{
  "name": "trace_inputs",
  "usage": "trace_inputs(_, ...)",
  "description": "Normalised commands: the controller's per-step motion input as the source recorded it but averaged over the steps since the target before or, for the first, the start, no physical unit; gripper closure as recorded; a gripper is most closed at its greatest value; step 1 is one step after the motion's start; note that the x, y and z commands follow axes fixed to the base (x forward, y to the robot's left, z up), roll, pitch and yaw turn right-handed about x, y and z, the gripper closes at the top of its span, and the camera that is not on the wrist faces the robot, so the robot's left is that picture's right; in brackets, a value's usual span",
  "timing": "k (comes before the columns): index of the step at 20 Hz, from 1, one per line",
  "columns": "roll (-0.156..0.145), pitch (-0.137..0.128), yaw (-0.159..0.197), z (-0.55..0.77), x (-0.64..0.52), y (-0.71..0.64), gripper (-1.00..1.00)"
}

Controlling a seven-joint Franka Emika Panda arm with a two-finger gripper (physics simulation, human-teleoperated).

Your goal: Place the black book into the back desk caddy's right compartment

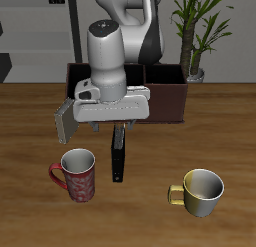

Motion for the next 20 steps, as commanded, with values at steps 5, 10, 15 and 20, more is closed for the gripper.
trace_inputs(5,0.020,0.003,0.000,0.02,0.04,0.19,-1.00)
trace_inputs(10,0.000,0.029,0.006,-0.08,0.07,0.04,-1.00)
trace_inputs(15,-0.018,0.022,-0.001,-0.13,0.02,-0.12,-1.00)
trace_inputs(20,-0.007,0.009,0.001,-0.06,0.00,-0.02,-1.00)
